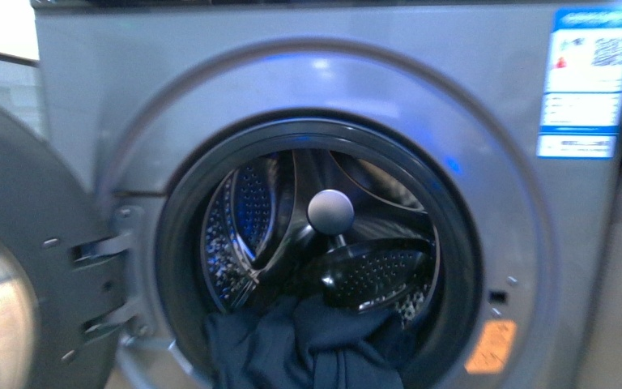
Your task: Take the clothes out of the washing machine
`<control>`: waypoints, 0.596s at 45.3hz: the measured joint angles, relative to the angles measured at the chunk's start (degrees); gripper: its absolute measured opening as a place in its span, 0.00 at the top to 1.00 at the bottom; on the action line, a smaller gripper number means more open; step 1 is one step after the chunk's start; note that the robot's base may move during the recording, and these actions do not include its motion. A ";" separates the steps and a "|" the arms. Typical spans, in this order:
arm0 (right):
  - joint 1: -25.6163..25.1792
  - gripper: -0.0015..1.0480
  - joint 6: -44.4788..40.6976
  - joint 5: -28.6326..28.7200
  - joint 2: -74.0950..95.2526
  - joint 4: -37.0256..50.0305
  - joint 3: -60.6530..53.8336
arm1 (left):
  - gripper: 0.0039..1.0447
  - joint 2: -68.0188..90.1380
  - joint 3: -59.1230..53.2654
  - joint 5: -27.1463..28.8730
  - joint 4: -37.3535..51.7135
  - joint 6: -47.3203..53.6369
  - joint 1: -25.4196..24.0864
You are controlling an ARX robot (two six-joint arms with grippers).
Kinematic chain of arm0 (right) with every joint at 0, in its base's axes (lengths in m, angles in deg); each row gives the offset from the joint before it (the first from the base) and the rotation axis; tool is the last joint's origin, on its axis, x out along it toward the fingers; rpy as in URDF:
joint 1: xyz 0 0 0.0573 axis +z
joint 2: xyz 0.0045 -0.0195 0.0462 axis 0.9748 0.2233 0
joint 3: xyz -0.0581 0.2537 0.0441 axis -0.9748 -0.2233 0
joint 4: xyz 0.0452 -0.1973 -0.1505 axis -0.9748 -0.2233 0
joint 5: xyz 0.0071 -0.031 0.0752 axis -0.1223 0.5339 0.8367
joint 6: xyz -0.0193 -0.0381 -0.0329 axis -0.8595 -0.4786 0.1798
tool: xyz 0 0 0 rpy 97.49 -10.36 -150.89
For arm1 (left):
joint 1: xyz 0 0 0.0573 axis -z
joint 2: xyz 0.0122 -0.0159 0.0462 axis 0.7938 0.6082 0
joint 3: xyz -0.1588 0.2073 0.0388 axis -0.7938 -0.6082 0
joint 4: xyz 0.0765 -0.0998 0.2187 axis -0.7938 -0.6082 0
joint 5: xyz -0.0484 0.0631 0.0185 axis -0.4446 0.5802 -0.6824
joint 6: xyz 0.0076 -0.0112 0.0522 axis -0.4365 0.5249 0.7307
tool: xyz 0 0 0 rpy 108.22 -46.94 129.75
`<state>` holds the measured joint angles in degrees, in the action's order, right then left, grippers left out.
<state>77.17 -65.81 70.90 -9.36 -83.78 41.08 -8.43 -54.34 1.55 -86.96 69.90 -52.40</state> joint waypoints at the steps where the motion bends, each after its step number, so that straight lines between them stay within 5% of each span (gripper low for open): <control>1: 0.00 0.07 0.00 0.00 0.00 0.00 0.00 | 0.06 0.00 0.00 0.02 0.00 0.00 0.00; 27: 0.00 0.07 0.00 0.00 0.00 0.00 -0.02 | 0.06 0.00 0.00 0.02 0.00 -0.02 0.00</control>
<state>77.17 -65.81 70.90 -9.36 -83.78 41.06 -8.43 -54.34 1.57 -86.96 69.88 -52.40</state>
